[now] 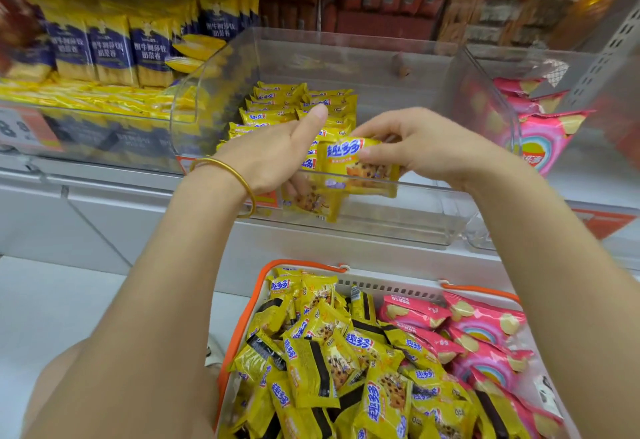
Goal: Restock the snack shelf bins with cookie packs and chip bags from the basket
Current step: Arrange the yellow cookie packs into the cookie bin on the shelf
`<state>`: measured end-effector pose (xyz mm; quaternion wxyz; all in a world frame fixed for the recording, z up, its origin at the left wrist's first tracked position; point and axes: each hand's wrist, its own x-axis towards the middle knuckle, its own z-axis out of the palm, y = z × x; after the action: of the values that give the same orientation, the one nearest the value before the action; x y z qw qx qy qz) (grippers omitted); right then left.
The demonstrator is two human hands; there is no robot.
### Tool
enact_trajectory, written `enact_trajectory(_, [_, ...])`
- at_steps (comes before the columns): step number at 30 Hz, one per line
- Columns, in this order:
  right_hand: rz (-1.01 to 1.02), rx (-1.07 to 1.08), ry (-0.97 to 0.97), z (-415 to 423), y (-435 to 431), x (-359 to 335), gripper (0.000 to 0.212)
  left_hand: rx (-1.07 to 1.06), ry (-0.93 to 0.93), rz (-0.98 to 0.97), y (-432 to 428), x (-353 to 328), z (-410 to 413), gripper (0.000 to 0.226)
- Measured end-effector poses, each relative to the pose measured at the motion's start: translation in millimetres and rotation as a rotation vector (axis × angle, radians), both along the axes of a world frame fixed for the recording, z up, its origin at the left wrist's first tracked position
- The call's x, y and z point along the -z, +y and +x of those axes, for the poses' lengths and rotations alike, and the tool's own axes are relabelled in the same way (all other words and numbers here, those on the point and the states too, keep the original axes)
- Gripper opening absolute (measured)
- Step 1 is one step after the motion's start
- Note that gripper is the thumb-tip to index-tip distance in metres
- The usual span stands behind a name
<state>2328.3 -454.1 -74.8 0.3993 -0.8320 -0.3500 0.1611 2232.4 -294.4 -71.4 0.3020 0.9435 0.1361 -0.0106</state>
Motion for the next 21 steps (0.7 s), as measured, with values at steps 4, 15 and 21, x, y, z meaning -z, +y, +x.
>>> enact_trajectory(4, [-0.163, -0.069, -0.072, 0.7, 12.6, 6.6, 0.017, -0.013, 0.018, -0.071, -1.9, -5.5, -2.7, 0.067])
enact_trajectory(15, [-0.135, 0.069, 0.15, 0.7, 26.3, 10.4, 0.013, 0.109, -0.06, 0.198, 5.9, -4.3, 1.6, 0.038])
enact_trajectory(21, [-0.335, 0.059, 0.326, 1.7, 28.7, 9.8, 0.018, 0.086, 0.018, 0.18, 7.9, -1.1, 0.2, 0.044])
